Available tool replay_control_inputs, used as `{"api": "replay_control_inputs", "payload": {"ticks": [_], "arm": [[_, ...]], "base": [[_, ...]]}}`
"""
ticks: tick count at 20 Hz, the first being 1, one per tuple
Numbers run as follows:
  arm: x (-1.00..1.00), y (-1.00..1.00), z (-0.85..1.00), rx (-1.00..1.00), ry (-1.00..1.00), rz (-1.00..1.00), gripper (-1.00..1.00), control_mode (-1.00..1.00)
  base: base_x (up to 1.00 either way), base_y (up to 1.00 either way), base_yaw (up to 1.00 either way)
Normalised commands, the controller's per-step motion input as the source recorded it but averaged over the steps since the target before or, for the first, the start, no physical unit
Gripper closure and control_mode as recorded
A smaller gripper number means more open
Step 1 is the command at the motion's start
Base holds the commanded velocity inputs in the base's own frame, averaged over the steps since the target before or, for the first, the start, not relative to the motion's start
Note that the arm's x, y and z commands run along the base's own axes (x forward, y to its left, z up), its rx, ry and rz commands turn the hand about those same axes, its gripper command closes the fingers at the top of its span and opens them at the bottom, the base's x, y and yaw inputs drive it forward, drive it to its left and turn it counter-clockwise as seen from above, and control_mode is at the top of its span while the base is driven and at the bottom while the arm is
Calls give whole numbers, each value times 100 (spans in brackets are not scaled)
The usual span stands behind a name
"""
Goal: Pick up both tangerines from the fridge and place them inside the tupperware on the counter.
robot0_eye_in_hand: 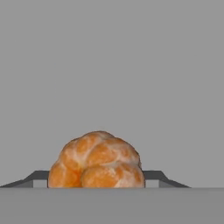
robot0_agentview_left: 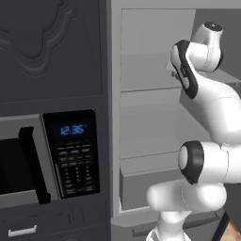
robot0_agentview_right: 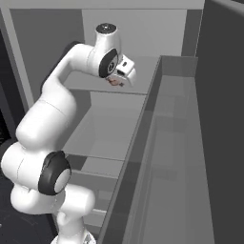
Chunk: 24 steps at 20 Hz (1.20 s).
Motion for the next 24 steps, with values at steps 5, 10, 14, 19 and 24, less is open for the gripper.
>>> {"api": "replay_control_inputs", "payload": {"ticks": [5,10,14,19,24], "arm": [[-99,0,-28,0,-25,0,100,-100],[-99,0,7,0,-15,0,100,-100],[-88,2,33,0,0,0,100,-100],[-52,16,35,0,19,1,100,-100],[-59,17,18,0,11,0,100,-100]], "base": [[0,0,0],[0,0,0],[0,0,0],[0,0,0],[0,0,0]]}}
